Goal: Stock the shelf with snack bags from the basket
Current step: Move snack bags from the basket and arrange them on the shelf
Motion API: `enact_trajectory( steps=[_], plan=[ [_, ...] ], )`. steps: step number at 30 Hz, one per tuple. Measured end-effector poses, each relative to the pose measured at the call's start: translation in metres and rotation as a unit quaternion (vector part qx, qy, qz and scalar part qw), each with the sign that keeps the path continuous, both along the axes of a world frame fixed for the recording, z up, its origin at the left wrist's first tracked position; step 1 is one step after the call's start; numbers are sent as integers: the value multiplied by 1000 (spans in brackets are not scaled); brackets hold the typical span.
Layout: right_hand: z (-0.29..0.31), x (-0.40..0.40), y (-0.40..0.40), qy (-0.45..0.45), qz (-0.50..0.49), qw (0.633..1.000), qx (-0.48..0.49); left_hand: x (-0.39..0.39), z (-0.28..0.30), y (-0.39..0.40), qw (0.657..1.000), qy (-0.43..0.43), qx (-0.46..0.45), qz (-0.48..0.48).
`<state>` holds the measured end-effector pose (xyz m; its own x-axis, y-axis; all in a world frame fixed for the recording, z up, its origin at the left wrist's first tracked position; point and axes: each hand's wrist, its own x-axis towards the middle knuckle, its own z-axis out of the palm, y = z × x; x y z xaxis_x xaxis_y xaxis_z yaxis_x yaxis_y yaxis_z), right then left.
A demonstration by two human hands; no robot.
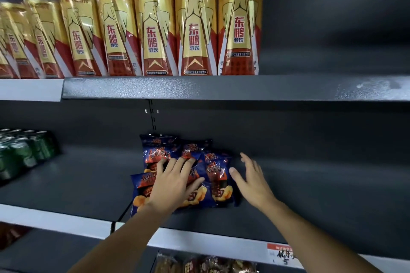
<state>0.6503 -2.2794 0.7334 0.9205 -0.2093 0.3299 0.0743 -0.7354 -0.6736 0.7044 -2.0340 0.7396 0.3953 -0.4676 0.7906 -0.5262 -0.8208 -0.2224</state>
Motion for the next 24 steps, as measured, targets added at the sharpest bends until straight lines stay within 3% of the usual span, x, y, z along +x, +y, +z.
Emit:
enact_trajectory(
  steps=[4, 11, 15, 18, 20, 24],
  plan=[
    [-5, -4, -8, 16, -29, 999, 31, -6, -1, -13, 1000, 12, -11, -5],
    [-7, -3, -5, 58, 1, 983, 175, -8, -7, -26, 999, 43, -5, -5],
    [-5, -5, -12, 33, -12, 978, 206, -7, -8, -29, 999, 48, -2, 3],
    [6, -8, -11, -107, -9, 982, 154, -7, -7, -34, 999, 43, 3, 5],
    [15, -16, 0, -186, 32, 981, 41, -7, -7, -38, 999, 42, 2, 0],
    [13, -46, 39, -142, 32, 976, -160, -9, -10, -45, 997, 68, -7, -24]
  ],
)
